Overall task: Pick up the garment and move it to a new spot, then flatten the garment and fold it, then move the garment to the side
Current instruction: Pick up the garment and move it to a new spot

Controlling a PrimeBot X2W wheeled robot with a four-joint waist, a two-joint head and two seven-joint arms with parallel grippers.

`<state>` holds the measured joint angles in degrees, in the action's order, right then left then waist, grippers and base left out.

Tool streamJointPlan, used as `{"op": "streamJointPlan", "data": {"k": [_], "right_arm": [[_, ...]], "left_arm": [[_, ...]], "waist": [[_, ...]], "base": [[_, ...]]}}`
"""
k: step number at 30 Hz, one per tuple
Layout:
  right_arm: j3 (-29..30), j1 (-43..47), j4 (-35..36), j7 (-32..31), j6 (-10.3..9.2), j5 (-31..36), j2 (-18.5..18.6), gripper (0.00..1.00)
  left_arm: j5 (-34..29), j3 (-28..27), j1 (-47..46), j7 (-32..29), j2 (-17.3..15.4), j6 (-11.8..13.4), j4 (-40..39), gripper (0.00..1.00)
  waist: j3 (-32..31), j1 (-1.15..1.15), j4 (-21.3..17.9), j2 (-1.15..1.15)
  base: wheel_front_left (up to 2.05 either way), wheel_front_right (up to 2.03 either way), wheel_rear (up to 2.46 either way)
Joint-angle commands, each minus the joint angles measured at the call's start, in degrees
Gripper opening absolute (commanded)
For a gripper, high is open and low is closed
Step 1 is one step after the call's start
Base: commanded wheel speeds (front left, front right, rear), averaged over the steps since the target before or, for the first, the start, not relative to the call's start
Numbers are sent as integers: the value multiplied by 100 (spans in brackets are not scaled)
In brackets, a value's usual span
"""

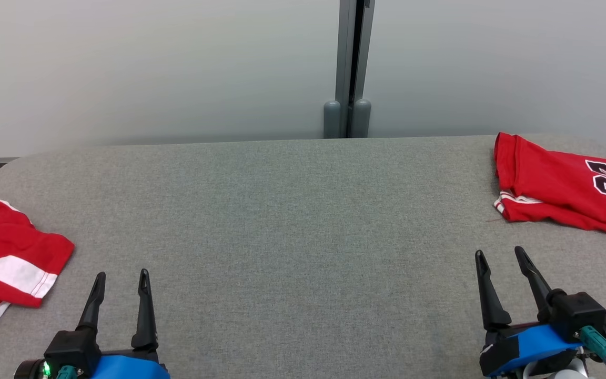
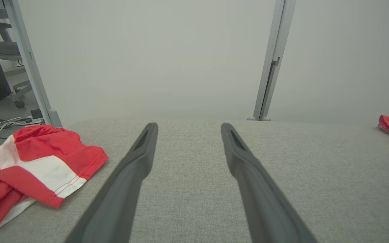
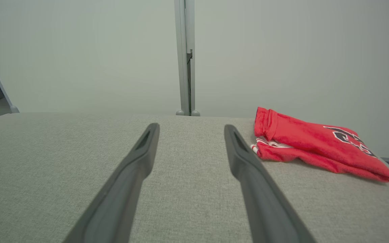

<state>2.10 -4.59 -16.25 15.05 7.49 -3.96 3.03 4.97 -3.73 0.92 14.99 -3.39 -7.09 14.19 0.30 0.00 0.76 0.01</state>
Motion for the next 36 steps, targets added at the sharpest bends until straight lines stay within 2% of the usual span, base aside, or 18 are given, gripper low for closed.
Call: {"op": "streamJointPlan", "data": {"k": [1,21,31,36], "right_arm": [[11,50,-20,15,1,48,-12,100],[-109,66,-40,16,1,-124,-15,100],[-188,71,-26,15,1,-204,-13,100],[-175,60,-63,15,1,-202,-12,100]], "left_arm": [[-39,-26,-83,26,1,-29,17,100],[-70,-124,-125,26,-5,-37,10,100],[-97,-237,-170,26,-40,6,-34,100],[-95,-310,-195,26,-39,53,-60,100]], "waist": [[-2,0,4,-1],[8,0,89,-1],[67,0,462,-1],[88,0,799,-1]], "base": [[0,0,0],[0,0,0],[0,0,0],[0,0,0]]}}
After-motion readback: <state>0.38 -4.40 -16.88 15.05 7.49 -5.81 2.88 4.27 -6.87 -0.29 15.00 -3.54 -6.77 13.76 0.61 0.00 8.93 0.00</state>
